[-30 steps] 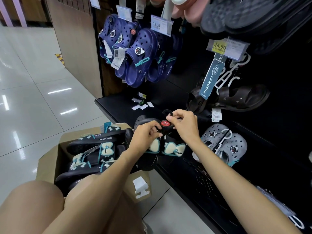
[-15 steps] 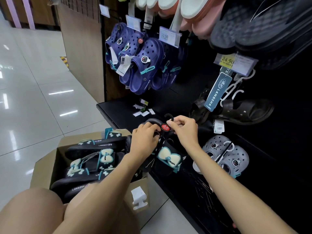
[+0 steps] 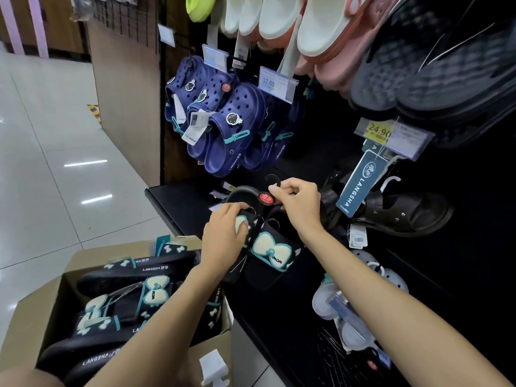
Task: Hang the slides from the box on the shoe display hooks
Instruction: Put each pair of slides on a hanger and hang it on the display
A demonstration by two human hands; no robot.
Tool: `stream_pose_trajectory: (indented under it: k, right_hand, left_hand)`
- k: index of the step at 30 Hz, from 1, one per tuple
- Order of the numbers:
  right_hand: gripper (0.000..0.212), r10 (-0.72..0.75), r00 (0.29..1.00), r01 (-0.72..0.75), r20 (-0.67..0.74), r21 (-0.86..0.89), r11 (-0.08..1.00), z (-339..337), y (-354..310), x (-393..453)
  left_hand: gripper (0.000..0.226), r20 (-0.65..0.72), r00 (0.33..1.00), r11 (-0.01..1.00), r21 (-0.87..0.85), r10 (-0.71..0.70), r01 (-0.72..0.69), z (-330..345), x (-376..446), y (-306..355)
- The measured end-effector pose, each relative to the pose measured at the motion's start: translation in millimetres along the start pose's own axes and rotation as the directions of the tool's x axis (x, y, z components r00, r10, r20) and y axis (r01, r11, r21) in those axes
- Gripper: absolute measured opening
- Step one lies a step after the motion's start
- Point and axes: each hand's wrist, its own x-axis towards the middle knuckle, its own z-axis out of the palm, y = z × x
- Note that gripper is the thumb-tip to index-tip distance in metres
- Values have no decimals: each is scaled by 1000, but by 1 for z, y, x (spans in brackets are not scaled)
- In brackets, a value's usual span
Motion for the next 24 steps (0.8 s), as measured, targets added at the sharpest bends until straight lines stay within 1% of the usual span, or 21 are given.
stream_pose_trajectory:
  k: [2,5,10,14,16,20,24]
  right_hand:
    - [13,-11,1000,11,-2,4,1000,2,-3,12]
    - [16,-15,999,16,-29,16,1000,3,-8,31]
    - [19,6,995,4,-104,95,995,1,-20,64]
    - [16,30,986,-9,-161,131,991,1,-33,93]
    - [16,37,981,-9,-190,149,989,3,-40,106]
    - [18,49,972,-6,-231,187,982,2,-49,129]
    - [16,61,956,-8,-287,185,983,-3,-57,148]
  left_hand:
    - [32,1,1000,1000,5,12,-12,-2,14,0]
    - [27,21,997,998,15,68,-68,-7,41,1]
    - [25,38,990,990,-51,136,-134,-16,85,12]
    - [25,32,989,983,-114,147,-142,-27,111,22]
    - [25,52,985,980,-124,163,-156,-33,125,27]
    - [30,119,978,983,-90,171,-161,-50,152,31]
    - [35,177,971,986,14,160,-165,-59,172,35]
